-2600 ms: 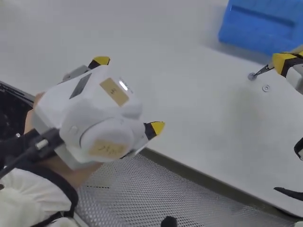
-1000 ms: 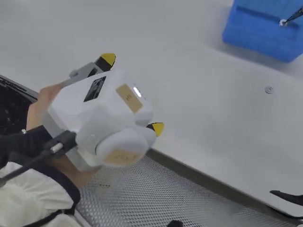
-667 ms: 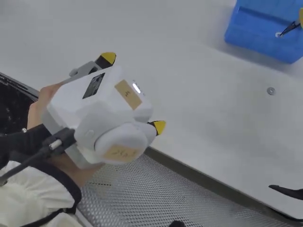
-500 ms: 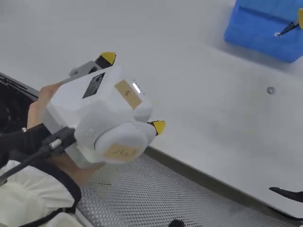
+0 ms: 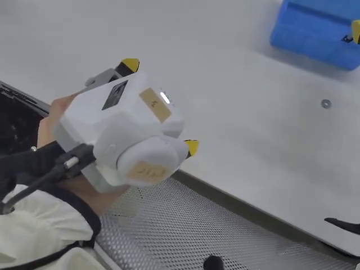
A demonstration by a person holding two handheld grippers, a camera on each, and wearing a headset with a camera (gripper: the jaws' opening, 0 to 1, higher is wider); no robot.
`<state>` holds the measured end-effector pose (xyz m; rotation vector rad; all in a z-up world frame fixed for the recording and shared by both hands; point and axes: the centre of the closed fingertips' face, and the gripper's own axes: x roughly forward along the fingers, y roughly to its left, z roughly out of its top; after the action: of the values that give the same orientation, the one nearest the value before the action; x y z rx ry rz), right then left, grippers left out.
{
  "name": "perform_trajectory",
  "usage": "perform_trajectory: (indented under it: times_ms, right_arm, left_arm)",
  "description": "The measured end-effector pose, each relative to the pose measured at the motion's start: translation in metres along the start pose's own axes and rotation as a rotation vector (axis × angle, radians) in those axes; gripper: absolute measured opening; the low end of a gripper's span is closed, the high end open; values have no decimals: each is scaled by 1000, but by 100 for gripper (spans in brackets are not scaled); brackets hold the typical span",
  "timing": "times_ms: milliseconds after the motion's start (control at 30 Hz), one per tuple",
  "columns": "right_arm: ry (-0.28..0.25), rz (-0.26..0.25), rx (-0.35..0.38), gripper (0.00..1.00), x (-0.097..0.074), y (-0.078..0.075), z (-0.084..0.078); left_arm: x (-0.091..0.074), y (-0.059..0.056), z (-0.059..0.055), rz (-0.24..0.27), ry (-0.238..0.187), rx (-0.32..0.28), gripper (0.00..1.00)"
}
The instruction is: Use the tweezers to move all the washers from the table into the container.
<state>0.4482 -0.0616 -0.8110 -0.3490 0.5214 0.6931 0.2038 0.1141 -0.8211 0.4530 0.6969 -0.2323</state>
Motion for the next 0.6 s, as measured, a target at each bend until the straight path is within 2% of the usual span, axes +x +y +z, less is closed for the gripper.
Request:
perform_trajectory:
  times_ms: [433,600]
  right_arm:
    - [1,4,29,1,1,0,1]
    - [4,3,29,1,3,5,3]
  left_arm:
    - [0,-1,3,-11,-14,-5,89]
    - [0,-1,3,-19,-21,-4,89]
